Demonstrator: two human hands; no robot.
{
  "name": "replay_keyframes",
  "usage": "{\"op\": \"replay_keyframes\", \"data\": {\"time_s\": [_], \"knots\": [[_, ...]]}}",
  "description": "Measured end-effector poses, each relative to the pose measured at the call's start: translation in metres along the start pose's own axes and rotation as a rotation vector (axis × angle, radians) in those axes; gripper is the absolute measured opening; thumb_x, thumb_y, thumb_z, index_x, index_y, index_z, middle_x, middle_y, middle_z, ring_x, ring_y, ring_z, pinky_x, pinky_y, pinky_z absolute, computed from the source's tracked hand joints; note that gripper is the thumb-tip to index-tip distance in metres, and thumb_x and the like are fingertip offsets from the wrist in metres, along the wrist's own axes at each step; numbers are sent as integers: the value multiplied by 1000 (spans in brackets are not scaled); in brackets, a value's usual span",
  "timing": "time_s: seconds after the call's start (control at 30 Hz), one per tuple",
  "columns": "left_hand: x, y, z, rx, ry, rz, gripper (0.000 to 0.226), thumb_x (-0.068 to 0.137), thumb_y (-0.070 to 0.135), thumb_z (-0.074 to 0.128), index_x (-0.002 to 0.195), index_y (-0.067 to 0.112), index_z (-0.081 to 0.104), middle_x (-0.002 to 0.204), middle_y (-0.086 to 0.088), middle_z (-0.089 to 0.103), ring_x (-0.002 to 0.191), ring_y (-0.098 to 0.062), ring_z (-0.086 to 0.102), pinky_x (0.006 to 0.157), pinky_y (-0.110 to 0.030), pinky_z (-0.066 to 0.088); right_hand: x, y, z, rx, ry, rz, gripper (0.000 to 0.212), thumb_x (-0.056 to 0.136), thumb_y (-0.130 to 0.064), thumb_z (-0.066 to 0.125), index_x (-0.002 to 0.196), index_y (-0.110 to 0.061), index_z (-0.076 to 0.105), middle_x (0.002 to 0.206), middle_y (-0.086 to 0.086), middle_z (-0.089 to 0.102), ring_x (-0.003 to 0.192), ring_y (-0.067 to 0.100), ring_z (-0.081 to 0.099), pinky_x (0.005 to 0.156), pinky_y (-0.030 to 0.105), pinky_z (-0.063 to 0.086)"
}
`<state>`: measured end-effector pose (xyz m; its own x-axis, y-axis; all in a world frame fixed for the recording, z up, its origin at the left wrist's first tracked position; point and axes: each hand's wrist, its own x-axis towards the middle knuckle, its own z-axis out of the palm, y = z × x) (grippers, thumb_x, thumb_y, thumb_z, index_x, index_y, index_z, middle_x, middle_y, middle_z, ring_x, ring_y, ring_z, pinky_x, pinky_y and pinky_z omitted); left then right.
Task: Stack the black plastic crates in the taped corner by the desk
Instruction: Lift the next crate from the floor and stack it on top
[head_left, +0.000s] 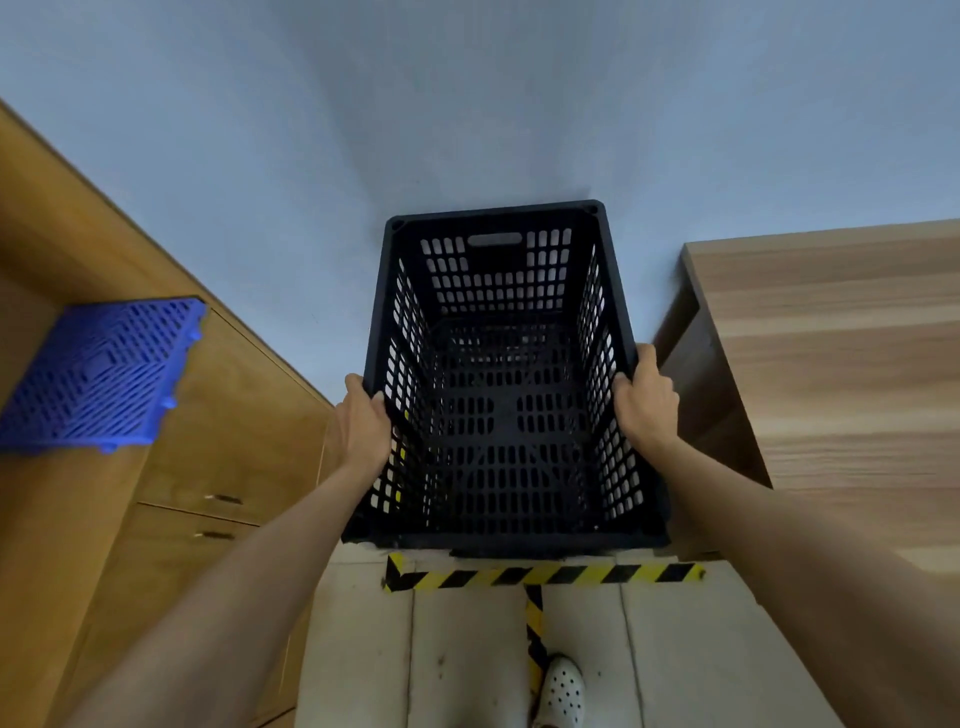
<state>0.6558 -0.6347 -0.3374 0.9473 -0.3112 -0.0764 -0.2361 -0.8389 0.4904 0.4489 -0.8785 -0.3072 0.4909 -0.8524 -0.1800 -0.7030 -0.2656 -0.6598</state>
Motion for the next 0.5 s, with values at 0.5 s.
{"op": "replay_keyframes", "data": {"time_s": [0.5], "knots": [[14,5,4,-81,-41,-17,7,105,22,36,108,16,34,70,-1,41,59,-16,38,53,-36,36,22,-8,9,-60,-15,-14,26,101,-12,38,127,-9,34,82,11,56,71,30,49,68,37,34]]}}
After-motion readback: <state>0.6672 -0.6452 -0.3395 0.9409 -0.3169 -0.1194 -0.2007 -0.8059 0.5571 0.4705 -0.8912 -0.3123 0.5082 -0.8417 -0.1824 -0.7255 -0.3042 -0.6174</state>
